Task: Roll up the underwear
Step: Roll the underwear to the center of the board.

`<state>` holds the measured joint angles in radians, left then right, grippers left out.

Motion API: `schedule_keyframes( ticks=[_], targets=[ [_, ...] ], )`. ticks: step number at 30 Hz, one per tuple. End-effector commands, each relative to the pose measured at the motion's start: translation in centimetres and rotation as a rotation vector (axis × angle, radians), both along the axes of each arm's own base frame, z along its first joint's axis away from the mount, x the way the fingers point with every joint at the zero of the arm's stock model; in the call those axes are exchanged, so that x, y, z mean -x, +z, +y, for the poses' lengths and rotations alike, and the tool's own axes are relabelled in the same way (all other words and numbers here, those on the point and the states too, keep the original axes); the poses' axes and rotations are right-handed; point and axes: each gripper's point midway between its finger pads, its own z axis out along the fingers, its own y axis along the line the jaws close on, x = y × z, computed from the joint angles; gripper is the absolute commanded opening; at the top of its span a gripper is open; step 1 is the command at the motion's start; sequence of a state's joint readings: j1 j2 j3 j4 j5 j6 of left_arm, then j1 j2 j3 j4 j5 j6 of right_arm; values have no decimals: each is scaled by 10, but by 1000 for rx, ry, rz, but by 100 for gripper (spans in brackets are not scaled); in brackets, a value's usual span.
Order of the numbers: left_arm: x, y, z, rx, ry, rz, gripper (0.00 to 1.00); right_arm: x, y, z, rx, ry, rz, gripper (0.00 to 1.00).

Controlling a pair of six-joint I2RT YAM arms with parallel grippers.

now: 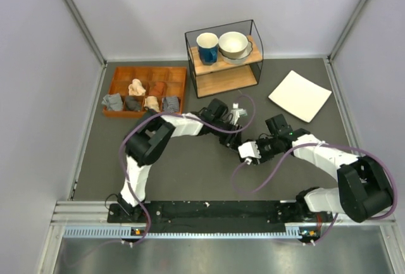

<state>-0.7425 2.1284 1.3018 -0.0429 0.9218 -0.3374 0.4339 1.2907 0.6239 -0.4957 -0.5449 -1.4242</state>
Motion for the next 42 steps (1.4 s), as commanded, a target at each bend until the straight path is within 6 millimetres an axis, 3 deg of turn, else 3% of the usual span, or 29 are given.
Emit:
schedule_keyframes(
  ticks=[1,3,4,5,6,7,8,9,10,11,13,17,22,24,31,36,40,41,42],
  targets=[
    [-53,62,17,95,195,-373,48,27,-26,-25,140,-64,151,34],
    [-50,72,37,105,245,-460,48,36,-19,-23,125,-65,221,33],
    [-41,60,50,83,256,-467,48,38,-16,-22,119,-72,251,32],
    [-44,83,53,143,276,-557,48,42,-9,-21,120,-76,304,32],
    [-44,84,60,142,293,-615,48,44,-4,-19,88,-87,350,31],
    [-33,69,73,120,292,-622,48,44,0,-19,78,-97,380,31],
    [-32,92,75,193,307,-711,48,39,6,-16,68,-103,409,31],
    [-28,95,79,218,305,-753,49,47,12,-15,51,-111,478,31],
    [-14,84,87,230,292,-756,50,46,16,-18,41,-132,516,31],
    [-11,101,87,295,294,-811,50,40,18,-16,39,-141,558,31],
    [0,100,88,321,260,-802,51,47,25,-19,28,-174,687,31],
    [13,94,76,368,189,-753,52,34,33,-19,9,-223,869,30],
    [22,87,45,408,112,-723,52,21,23,-24,-7,-313,1065,31],
    [20,84,34,409,98,-708,52,12,24,-25,-27,-336,1078,31],
    [0,82,-11,469,45,-633,54,8,16,-31,-11,-378,1120,31],
    [3,78,-23,509,-6,-558,59,6,16,-32,-10,-380,1110,31],
    [5,62,-33,503,-59,-474,68,5,15,-33,-7,-382,1107,31],
    [5,57,-35,494,-64,-456,80,4,16,-33,-7,-381,1103,32],
    [6,54,-38,487,-74,-443,98,4,16,-33,-7,-380,1101,32]
  ],
)
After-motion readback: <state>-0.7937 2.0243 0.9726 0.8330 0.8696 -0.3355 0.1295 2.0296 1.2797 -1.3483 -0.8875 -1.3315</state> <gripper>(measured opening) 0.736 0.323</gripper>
